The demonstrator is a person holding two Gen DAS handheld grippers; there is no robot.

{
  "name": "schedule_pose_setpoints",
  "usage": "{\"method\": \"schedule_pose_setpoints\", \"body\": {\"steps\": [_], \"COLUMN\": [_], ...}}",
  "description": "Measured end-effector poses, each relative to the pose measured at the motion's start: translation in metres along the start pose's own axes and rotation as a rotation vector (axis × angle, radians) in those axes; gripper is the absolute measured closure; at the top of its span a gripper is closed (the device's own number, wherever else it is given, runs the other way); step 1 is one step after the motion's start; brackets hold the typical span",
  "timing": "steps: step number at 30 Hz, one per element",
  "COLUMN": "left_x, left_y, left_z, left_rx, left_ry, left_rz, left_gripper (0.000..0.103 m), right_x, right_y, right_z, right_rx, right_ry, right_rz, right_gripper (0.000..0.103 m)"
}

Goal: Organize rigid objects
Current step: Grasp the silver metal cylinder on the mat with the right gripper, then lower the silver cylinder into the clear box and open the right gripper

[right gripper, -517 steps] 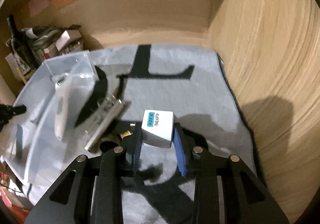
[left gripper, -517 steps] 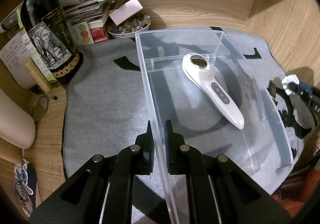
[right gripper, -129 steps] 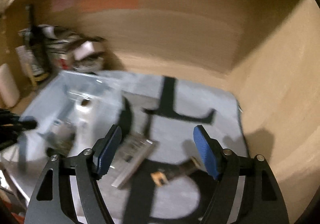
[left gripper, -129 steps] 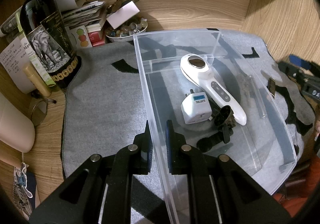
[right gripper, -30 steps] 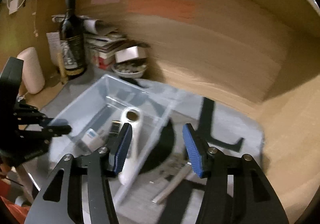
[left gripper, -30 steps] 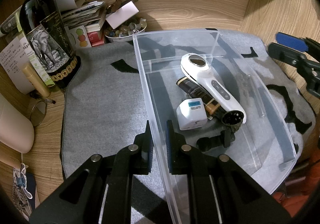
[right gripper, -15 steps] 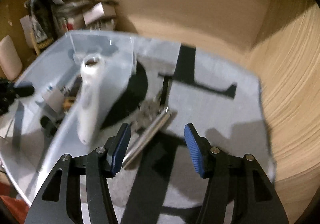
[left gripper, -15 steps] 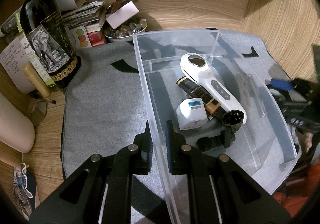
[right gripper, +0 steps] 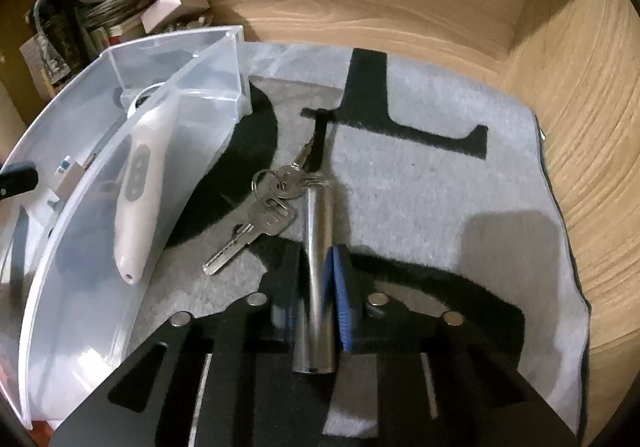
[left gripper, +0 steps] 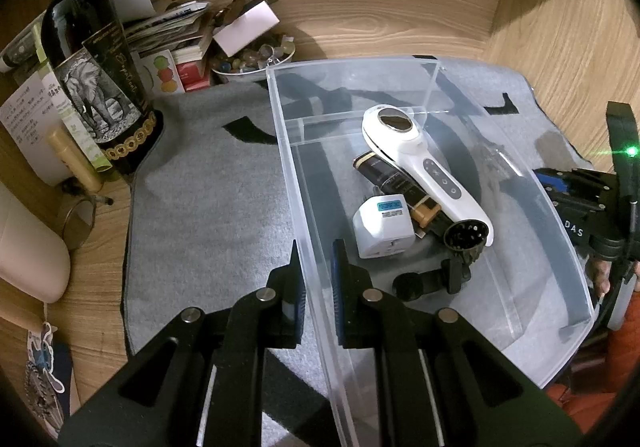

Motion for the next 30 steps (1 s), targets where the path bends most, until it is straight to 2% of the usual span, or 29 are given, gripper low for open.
{"method": "schedule_pose_setpoints", "body": {"steps": [8, 17, 24, 30], "left_x": [0.0, 0.0, 0.0, 0.0], "left_y": [0.0, 0.0, 0.0, 0.0], "left_z": [0.0, 0.0, 0.0, 0.0], "left_rx": [-0.002, -0.002, -0.002, -0.002], "left_ry": [0.002, 0.0, 0.0, 0.0], "left_rz": [0.001, 0.0, -0.001, -0.001], "left_gripper": [0.092, 0.092, 0.092, 0.092], "right_x": [-0.006, -0.001, 0.024, 0.052], "right_y": [0.006, 0.031, 0.05, 0.06], "right_z": [-0.028, -0.075, -0.109, -0.116], "right_rx": [-0.083, -0.232, -0.35, -0.385], "right_ry": [0.0, -0.009, 0.032, 0.091], "right_rz": [0.015, -0.003, -0.062, -0.121], "right_gripper": [0.089, 0.089, 0.089, 0.089]}}
Point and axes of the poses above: each gripper's, at about its wrist camera, not at the fingertips, and z roughly the way its jaws point, x to its left, y to its top, the point moved 3 cm from there along z, roughly the way its jaws point, and after that the axes turned 1 degree about z, right-handed, at the moved point
